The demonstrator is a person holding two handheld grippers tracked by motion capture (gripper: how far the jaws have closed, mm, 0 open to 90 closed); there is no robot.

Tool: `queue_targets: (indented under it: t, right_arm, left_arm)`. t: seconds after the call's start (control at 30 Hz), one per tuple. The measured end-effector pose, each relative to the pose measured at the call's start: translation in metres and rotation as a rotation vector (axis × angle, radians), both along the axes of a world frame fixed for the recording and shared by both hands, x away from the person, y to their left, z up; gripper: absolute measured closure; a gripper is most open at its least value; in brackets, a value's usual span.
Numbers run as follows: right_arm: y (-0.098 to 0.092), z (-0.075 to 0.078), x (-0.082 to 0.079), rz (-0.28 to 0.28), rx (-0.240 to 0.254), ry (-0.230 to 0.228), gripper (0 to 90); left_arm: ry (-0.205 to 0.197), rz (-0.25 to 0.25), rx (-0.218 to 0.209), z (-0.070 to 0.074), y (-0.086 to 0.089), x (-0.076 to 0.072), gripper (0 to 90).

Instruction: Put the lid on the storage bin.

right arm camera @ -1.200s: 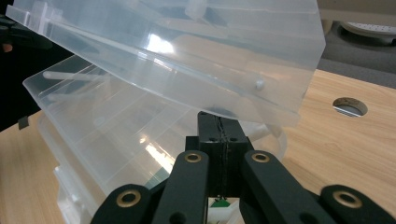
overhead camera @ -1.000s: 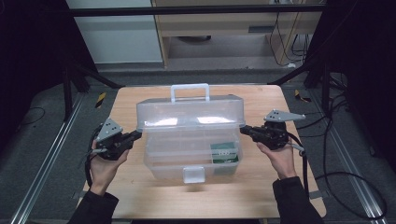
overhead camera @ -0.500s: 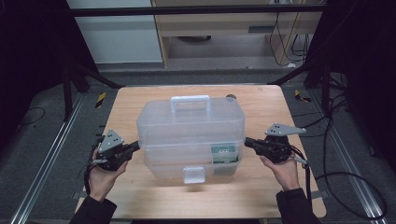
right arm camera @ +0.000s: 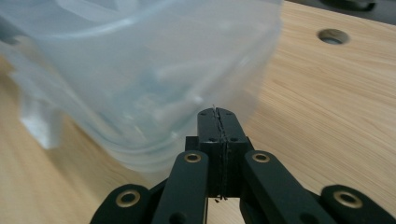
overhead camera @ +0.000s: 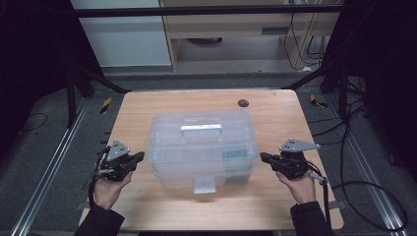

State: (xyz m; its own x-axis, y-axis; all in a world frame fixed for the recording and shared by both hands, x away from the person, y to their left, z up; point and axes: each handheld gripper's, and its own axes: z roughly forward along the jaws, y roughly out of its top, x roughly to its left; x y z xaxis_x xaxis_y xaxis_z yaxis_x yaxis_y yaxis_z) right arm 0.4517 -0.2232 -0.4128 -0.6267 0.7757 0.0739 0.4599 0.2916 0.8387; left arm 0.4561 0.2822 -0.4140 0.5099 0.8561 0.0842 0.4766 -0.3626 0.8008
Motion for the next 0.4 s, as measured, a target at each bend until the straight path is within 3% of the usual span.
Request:
queue_targets:
  t: [0.13, 0.23, 0.33, 0.37, 0.4]
  right_arm:
    - [-0.012, -0.014, 0.003, -0.09, -0.042, 0.018, 86.4]
    - [-0.027, -0.026, 0.008, -0.187, -0.035, 0.036, 77.3]
    - [-0.038, -0.033, 0.011, -0.28, -0.052, 0.017, 58.1]
    - [-0.038, -0.033, 0.011, -0.28, -0.052, 0.017, 58.1]
    - [-0.043, -0.035, 0.013, -0.322, -0.061, 0.01, 49.9]
  left_arm:
    - [0.017, 0.061, 0.01, -0.013, 0.013, 0.01, 85.4]
    - [0.02, 0.105, 0.007, -0.022, 0.021, 0.018, 77.0]
    - [0.034, 0.145, 0.006, -0.03, 0.028, 0.024, 66.5]
    - [0.034, 0.145, 0.006, -0.03, 0.028, 0.024, 60.4]
    - [0.031, 0.165, 0.001, -0.033, 0.03, 0.026, 60.4]
